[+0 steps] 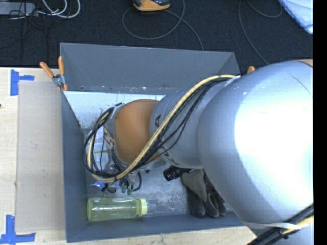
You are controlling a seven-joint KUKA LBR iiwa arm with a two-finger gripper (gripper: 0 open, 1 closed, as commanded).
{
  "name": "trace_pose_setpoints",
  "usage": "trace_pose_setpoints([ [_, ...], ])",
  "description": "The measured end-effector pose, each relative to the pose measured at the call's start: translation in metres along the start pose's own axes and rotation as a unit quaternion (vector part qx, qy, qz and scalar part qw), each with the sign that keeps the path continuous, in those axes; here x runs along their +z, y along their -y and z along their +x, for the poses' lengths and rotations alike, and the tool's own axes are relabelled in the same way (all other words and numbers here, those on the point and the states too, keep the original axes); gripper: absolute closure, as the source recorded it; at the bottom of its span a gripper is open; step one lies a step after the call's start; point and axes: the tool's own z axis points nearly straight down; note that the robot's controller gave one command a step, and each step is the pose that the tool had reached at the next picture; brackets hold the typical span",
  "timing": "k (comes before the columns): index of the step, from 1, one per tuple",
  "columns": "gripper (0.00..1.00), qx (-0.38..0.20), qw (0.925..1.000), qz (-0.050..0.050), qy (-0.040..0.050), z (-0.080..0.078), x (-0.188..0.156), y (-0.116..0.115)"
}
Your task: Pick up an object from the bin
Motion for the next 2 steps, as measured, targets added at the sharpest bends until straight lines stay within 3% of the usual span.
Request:
trace_pose_setpoints([
  [2,1.00,-0.008,1.0000,0.001,-0.0006,0.0027,-0.0028,-0.0023],
])
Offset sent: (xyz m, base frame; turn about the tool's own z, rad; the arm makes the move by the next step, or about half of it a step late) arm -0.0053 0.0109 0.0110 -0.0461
